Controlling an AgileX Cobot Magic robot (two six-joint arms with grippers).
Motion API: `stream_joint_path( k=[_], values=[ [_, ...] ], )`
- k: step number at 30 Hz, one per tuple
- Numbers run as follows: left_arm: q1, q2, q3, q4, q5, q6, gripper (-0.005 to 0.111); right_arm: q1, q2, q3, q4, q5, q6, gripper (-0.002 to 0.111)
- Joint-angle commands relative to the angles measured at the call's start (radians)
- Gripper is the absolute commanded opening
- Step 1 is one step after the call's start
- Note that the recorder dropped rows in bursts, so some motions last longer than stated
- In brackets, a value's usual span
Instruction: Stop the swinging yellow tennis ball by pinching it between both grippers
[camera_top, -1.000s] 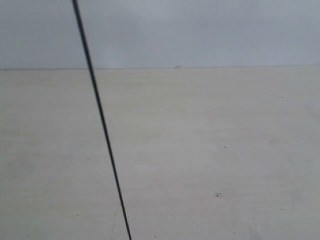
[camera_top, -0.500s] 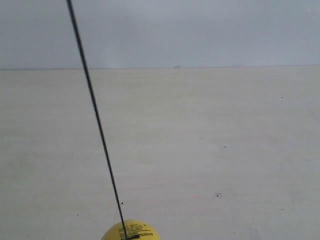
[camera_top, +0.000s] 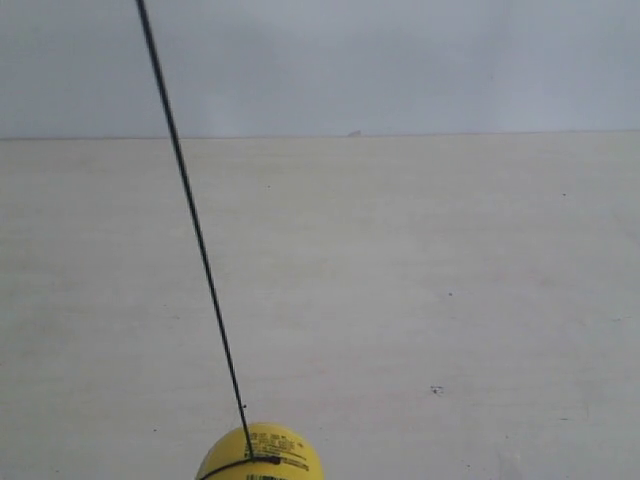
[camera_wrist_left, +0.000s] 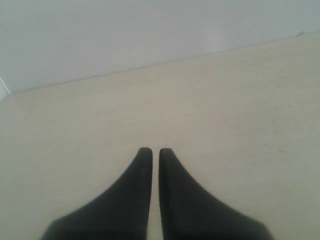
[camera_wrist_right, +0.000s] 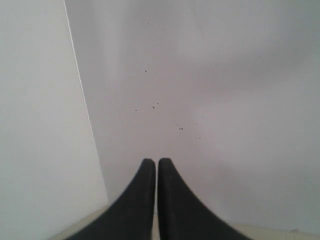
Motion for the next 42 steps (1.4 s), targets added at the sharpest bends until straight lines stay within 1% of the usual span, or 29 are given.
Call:
stream_joint_path(
  k=[1, 3, 7, 9, 10, 11, 13, 14, 15, 18, 19, 22, 23, 24, 26, 28, 29, 30, 32, 37, 42],
  values=[
    [0.003, -0.002, 0.004, -0.003, -0.005, 0.004, 0.005, 0.0, -0.005, -0.005, 0.311, 0.001, -0.01, 0.0],
    [0.003, -0.002, 0.004, -0.003, -0.005, 0.004, 0.005, 0.0, -0.005, -0.005, 0.401, 0.026, -0.06, 0.0],
    [0.003, -0.002, 0.004, -0.003, -0.005, 0.004, 0.005, 0.0, -0.005, -0.005, 0.607, 0.026, -0.067, 0.0],
    [0.003, -0.002, 0.004, -0.003, -0.005, 0.004, 0.005, 0.0, -0.005, -0.005, 0.699, 0.026, -0.103, 0.0],
    [0.003, -0.002, 0.004, -0.003, -0.005, 0.004, 0.005, 0.0, -0.005, -0.005, 0.804, 0.013, -0.181, 0.0],
    [0.003, -0.002, 0.004, -0.003, -0.005, 0.004, 0.005, 0.0, -0.005, -0.005, 0.869, -0.005, -0.224, 0.0],
    [0.003, -0.002, 0.004, -0.003, -0.005, 0.004, 0.005, 0.0, -0.005, -0.004, 1.026, -0.06, -0.386, 0.0],
    [0.003, -0.002, 0.004, -0.003, -0.005, 0.004, 0.005, 0.0, -0.005, -0.004, 1.14, -0.132, -0.564, 0.0],
    [0.003, -0.002, 0.004, -0.003, -0.005, 0.004, 0.005, 0.0, -0.005, -0.004, 1.173, -0.171, -0.642, 0.0],
    [0.003, -0.002, 0.004, -0.003, -0.005, 0.004, 0.005, -0.006, -0.005, -0.004, 1.188, -0.228, -0.801, 0.0],
    [0.003, -0.002, 0.004, -0.003, -0.005, 0.004, 0.005, -0.044, -0.005, 0.009, 1.188, -0.26, -0.863, 0.0],
    [0.003, -0.002, 0.004, -0.003, -0.005, 0.004, 0.005, -0.161, -0.005, 0.059, 1.188, -0.352, -0.88, 0.0],
    [0.003, -0.002, 0.004, -0.003, -0.005, 0.004, 0.005, -0.257, -0.005, 0.104, 1.188, -0.378, -0.88, 0.0],
    [0.003, -0.002, 0.004, -0.003, -0.005, 0.004, 0.005, -0.293, -0.005, 0.124, 1.188, -0.377, -0.88, 0.0],
    [0.003, -0.002, 0.004, -0.003, -0.005, 0.004, 0.005, -0.405, -0.005, 0.21, 1.198, -0.377, -0.88, 0.0],
    [0.003, -0.002, 0.004, -0.003, -0.005, 0.004, 0.005, -0.462, -0.005, 0.287, 1.309, -0.373, -0.914, 0.0],
    [0.003, -0.002, 0.004, -0.003, -0.005, 0.004, 0.005, -0.47, -0.005, 0.287, 1.314, -0.346, -0.961, 0.0],
    [0.003, -0.002, 0.004, -0.003, -0.005, 0.004, 0.005, -0.47, -0.005, 0.287, 1.314, -0.277, -1.023, 0.0],
    [0.003, -0.002, 0.004, -0.003, -0.005, 0.004, 0.005, -0.468, -0.005, 0.287, 1.312, -0.23, -1.164, 0.0],
    [0.003, -0.002, 0.004, -0.003, -0.005, 0.004, 0.005, -0.468, -0.005, 0.287, 1.312, -0.135, -1.379, 0.0],
    [0.003, -0.002, 0.004, -0.003, -0.005, 0.004, 0.005, -0.468, -0.005, 0.287, 1.285, 0.034, -1.451, 0.0]
  ],
)
